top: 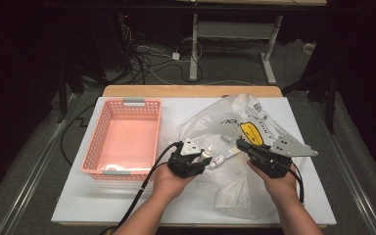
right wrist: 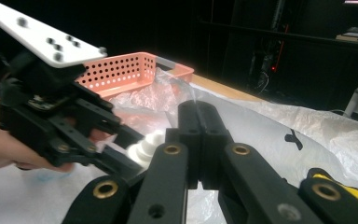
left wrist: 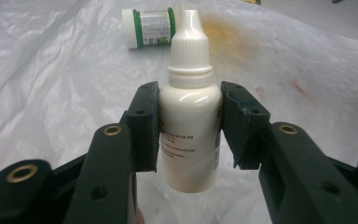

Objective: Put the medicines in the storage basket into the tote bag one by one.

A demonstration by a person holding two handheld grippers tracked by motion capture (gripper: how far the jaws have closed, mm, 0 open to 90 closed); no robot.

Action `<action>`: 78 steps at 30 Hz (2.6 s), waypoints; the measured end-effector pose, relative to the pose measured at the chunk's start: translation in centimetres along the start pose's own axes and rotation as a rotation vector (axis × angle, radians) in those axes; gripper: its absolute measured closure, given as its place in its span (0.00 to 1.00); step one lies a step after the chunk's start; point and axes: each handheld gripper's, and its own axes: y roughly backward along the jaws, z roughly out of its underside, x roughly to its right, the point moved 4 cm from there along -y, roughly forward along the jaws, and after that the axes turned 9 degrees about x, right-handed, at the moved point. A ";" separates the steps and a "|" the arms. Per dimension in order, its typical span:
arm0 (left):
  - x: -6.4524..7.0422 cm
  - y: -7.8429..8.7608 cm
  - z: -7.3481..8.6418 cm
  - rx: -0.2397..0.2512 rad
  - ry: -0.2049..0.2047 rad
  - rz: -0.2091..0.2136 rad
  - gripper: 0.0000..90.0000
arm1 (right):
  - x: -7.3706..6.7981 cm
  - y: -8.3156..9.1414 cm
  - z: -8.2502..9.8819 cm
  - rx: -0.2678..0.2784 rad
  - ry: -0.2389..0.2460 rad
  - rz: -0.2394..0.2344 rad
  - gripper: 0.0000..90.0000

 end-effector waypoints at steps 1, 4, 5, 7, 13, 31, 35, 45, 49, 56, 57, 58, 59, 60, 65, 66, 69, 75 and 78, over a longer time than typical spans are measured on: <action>0.0 -0.6 -0.1 0.001 -0.007 0.004 0.65 | 0.0 0.0 0.0 -0.002 0.002 0.001 1.00; 0.0 -1.9 -0.3 -0.014 -0.024 -0.008 0.65 | 0.0 -0.1 0.0 -0.002 -0.003 0.000 1.00; -0.1 -2.3 -0.4 -0.012 -0.030 -0.017 0.65 | 0.0 -0.1 0.0 0.001 0.001 0.000 1.00; -0.3 -3.0 -0.6 -0.006 -0.026 -0.025 0.65 | 0.0 0.0 -0.1 0.000 -0.009 0.003 1.00; -0.6 -4.5 -1.4 0.004 -0.024 -0.038 0.65 | 0.2 0.1 -0.1 0.008 -0.002 0.002 1.00; -0.9 -7.2 -2.0 0.008 -0.018 -0.059 0.64 | 0.2 0.0 0.1 0.000 -0.012 0.001 1.00; -1.3 -7.8 -1.4 -0.018 -0.011 -0.067 0.64 | 0.2 0.1 0.0 0.002 -0.011 0.004 1.00; -1.5 -8.4 -1.0 -0.022 0.013 -0.070 0.62 | 0.3 0.2 0.1 0.005 -0.006 0.002 1.00; -1.6 -8.4 -0.9 -0.038 0.028 -0.072 0.52 | 0.2 0.2 0.1 -0.001 -0.011 0.004 1.00; -1.4 -7.3 -1.2 -0.030 0.040 -0.074 0.47 | 0.2 0.2 0.1 0.000 -0.011 0.004 1.00; -1.3 -7.0 -1.1 -0.028 0.036 -0.069 0.47 | 0.2 0.2 0.1 0.000 -0.011 0.002 1.00; -1.2 -6.7 -1.1 -0.030 0.030 -0.068 0.47 | 0.3 0.2 0.1 0.005 -0.008 0.002 1.00; -1.1 -6.4 -1.0 -0.032 0.023 -0.062 0.47 | 0.3 0.2 0.1 0.003 -0.013 0.005 1.00; -0.9 -6.0 -0.9 -0.028 0.022 -0.058 0.47 | 0.4 0.2 0.0 0.006 -0.013 0.006 1.00; -0.1 -3.8 -0.1 -0.020 0.010 -0.041 0.47 | 0.4 0.4 -0.1 0.008 -0.015 0.010 1.00; 0.2 -3.1 0.2 -0.023 0.004 -0.035 0.47 | 0.4 0.4 -0.1 0.010 -0.012 0.009 1.00; 0.6 -1.3 0.9 -0.029 -0.006 -0.028 0.47 | 0.4 0.5 -0.2 0.009 -0.009 0.009 1.00; 1.1 2.0 3.3 -0.066 0.001 -0.011 0.41 | 0.3 0.5 -0.1 0.004 -0.009 0.011 1.00; 1.3 2.9 4.8 -0.088 -0.007 -0.014 0.37 | 0.3 0.4 -0.1 0.002 -0.013 0.012 1.00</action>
